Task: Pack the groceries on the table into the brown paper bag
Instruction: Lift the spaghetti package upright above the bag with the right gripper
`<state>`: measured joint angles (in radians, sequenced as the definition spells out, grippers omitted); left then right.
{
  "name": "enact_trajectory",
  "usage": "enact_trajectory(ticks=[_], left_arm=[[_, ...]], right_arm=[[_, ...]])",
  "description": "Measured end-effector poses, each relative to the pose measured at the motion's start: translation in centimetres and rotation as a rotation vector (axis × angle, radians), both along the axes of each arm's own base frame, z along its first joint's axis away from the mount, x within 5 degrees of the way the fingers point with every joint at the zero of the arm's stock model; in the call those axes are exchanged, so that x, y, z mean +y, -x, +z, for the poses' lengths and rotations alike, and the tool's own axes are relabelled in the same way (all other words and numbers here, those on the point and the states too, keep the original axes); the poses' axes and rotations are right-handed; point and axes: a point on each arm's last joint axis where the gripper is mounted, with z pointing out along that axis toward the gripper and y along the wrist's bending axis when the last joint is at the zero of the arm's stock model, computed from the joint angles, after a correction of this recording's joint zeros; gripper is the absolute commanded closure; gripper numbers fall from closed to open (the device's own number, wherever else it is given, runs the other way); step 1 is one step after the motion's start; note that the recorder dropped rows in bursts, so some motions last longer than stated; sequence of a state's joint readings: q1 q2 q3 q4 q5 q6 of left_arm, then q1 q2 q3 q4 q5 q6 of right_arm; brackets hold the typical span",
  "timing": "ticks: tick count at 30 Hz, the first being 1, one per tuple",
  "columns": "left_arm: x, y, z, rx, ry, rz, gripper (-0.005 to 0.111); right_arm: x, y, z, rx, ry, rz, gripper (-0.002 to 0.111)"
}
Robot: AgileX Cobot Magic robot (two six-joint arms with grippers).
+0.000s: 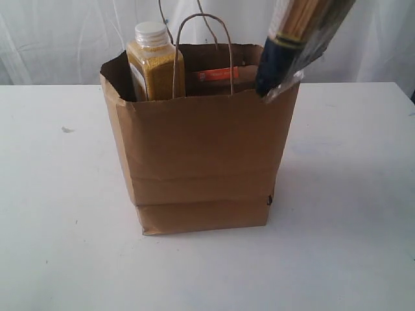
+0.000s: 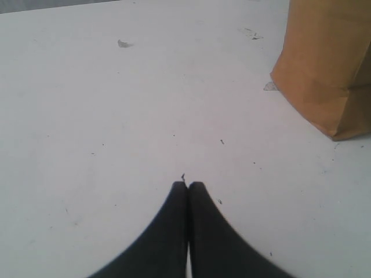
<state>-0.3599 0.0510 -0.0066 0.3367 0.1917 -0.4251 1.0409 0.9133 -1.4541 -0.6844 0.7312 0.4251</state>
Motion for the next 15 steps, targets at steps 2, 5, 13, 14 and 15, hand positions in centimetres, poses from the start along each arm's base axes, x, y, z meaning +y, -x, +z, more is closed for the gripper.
enact_trajectory(ticks=[2,5,13,14,15], left_arm=[[0.0,0.0,0.0,0.000,0.000,0.000,0.107],[0.0,0.0,0.0,0.000,0.000,0.000,0.107],[0.0,0.0,0.0,0.000,0.000,0.000,0.107],[0.0,0.0,0.0,0.000,0.000,0.000,0.107],[0.0,0.0,0.0,0.000,0.000,0.000,0.107]], right_arm=[[-0.2,-0.3,0.8,-0.027,-0.015,-0.041,0.108],[0.2,-0.9,1.5,-0.043,-0.016,-0.087,0.108],[3.8,-3.5,1.1,-0.043,0.057,-0.136,0.108],[4.2,-3.8,0.9,-0.047,0.069,-0.145,0.108],[4.6,-4.1,0.8,-0.050,0.079,-0.154,0.108]])
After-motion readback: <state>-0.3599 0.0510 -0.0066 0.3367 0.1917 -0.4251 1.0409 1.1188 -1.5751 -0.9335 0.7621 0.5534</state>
